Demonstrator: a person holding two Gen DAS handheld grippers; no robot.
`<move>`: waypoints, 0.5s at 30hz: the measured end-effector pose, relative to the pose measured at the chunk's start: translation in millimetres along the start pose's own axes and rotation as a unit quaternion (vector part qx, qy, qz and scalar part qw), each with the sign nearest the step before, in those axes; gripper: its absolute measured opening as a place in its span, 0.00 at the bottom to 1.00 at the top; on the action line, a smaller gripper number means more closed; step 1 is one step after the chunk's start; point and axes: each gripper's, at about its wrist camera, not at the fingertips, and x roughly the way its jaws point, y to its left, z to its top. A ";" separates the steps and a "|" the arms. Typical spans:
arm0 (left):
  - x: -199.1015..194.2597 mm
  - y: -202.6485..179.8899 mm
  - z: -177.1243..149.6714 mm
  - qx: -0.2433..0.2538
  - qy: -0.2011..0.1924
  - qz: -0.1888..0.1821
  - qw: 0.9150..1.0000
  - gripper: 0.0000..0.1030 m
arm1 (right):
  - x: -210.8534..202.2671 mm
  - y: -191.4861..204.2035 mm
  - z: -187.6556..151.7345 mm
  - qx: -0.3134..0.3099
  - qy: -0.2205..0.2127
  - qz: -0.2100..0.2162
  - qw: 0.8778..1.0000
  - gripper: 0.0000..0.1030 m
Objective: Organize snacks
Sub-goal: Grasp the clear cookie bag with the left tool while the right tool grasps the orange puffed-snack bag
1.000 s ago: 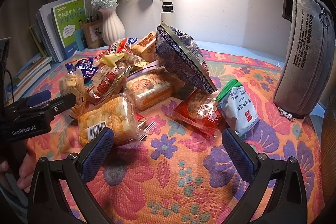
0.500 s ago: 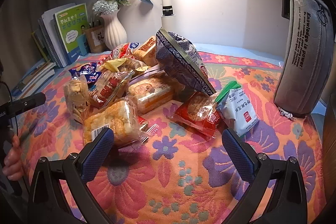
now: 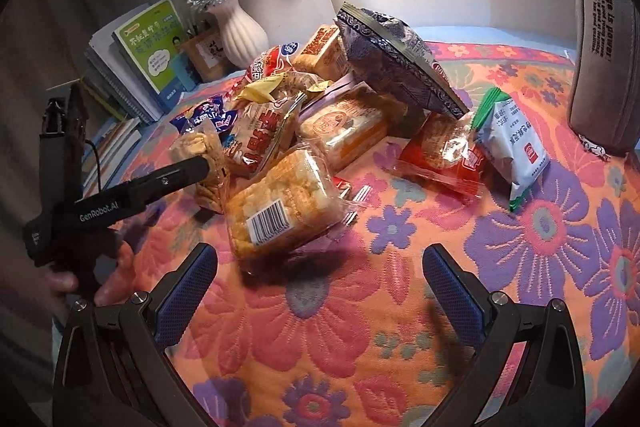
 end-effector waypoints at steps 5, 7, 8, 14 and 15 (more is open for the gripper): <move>8.3 -2.3 2.4 0.014 0.007 -0.002 1.000 1.00 | 10.9 10.0 6.0 0.021 0.009 0.003 1.000 0.99; 12.8 -5.5 3.2 0.022 0.014 -0.001 1.000 1.00 | 18.8 10.9 7.1 0.031 0.021 0.001 0.999 0.94; 15.2 -8.1 3.6 0.029 0.016 0.005 0.999 1.00 | 22.3 11.0 7.7 0.036 0.027 0.004 0.999 0.93; 15.8 -9.0 1.8 0.036 0.007 0.005 0.999 0.86 | 35.8 12.6 13.0 0.058 0.040 0.004 0.998 0.83; 14.1 -7.5 1.3 0.031 0.004 0.001 0.999 0.84 | 37.0 13.3 13.8 0.059 0.039 0.003 0.998 0.83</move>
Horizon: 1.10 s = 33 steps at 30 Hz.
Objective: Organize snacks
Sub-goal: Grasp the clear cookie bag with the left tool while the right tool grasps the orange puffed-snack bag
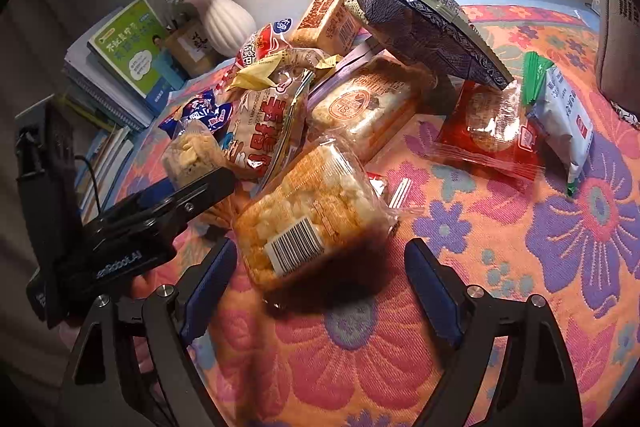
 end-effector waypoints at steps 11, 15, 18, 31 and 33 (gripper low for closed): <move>-24.6 32.2 -5.3 -0.081 -0.065 -0.042 0.994 0.78 | 20.0 12.7 14.8 0.012 -0.004 -0.014 1.000 0.83; -31.6 32.6 -6.5 -0.079 -0.089 -0.037 0.992 0.78 | 27.9 14.4 21.3 0.021 -0.014 -0.029 0.999 0.83; -31.3 28.7 -6.4 -0.069 -0.090 -0.032 0.993 0.78 | 33.5 18.6 22.4 0.000 -0.025 -0.059 0.998 0.83; -31.6 24.6 -9.1 -0.060 -0.089 -0.032 0.994 0.78 | -1.1 8.0 -11.6 -0.142 0.003 -0.063 0.988 0.66; -31.9 23.2 -9.3 -0.056 -0.089 -0.029 0.994 0.78 | -8.7 3.6 -16.0 -0.162 0.007 -0.086 0.983 0.68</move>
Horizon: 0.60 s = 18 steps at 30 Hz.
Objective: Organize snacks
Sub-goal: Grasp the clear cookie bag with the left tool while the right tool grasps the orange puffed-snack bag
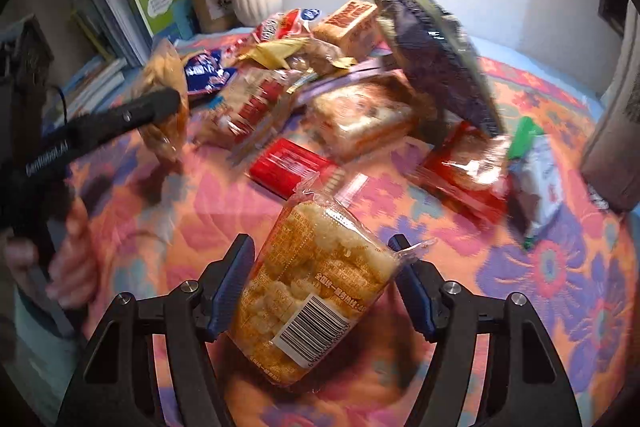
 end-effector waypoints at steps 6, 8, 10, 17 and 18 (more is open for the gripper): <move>1.1 4.1 0.7 -0.010 0.003 -0.001 1.000 0.79 | -21.1 -41.8 -22.5 0.073 0.009 0.013 0.997 0.76; 1.2 4.8 1.0 -0.012 0.004 -0.001 1.000 0.79 | -28.4 -48.1 -29.5 0.099 0.006 0.028 0.995 0.76; 1.3 4.9 0.8 -0.013 0.003 0.000 1.000 0.79 | -32.7 -48.8 -35.8 0.120 0.005 0.037 0.992 0.76; 1.8 3.1 0.7 -0.008 0.004 0.006 1.000 0.79 | -22.6 -25.0 -44.3 0.139 0.025 0.060 0.988 0.76; 2.1 2.7 0.6 -0.007 0.005 0.008 1.000 0.79 | -20.6 -21.3 -42.3 0.132 0.023 0.046 0.990 0.75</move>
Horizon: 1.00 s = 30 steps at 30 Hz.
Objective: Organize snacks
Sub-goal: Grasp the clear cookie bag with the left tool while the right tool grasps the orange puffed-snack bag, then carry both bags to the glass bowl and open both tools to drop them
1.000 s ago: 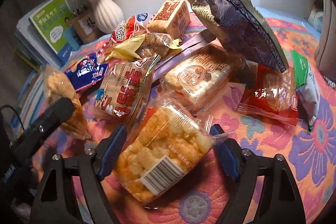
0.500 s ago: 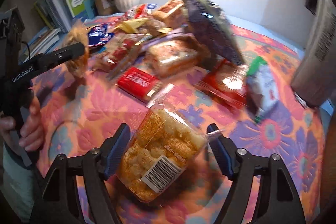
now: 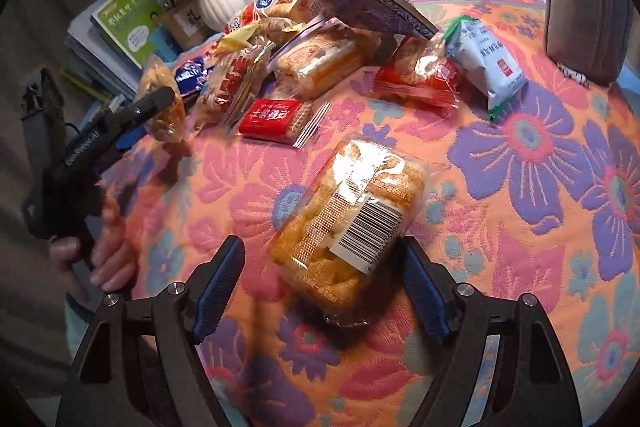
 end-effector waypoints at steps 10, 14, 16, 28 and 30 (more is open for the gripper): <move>2.7 -2.4 -1.3 0.004 0.009 0.007 1.000 0.79 | 6.0 -0.4 5.7 -0.020 -0.041 -0.063 0.997 0.43; 0.7 -8.8 -1.3 0.019 0.008 0.006 1.000 0.78 | -10.1 -8.9 -0.5 -0.013 -0.051 -0.052 0.997 0.43; -3.4 -18.0 -2.3 0.033 0.008 0.002 0.999 0.77 | -22.9 -12.2 -0.5 -0.013 -0.064 -0.052 0.997 0.43; -49.5 -136.1 4.9 0.108 -0.025 -0.050 0.993 0.76 | -139.5 -70.0 3.9 0.022 -0.188 -0.074 0.979 0.43; -50.2 -163.9 6.0 0.121 -0.024 -0.068 0.990 0.76 | -165.6 -92.0 0.5 0.039 -0.215 -0.093 0.971 0.43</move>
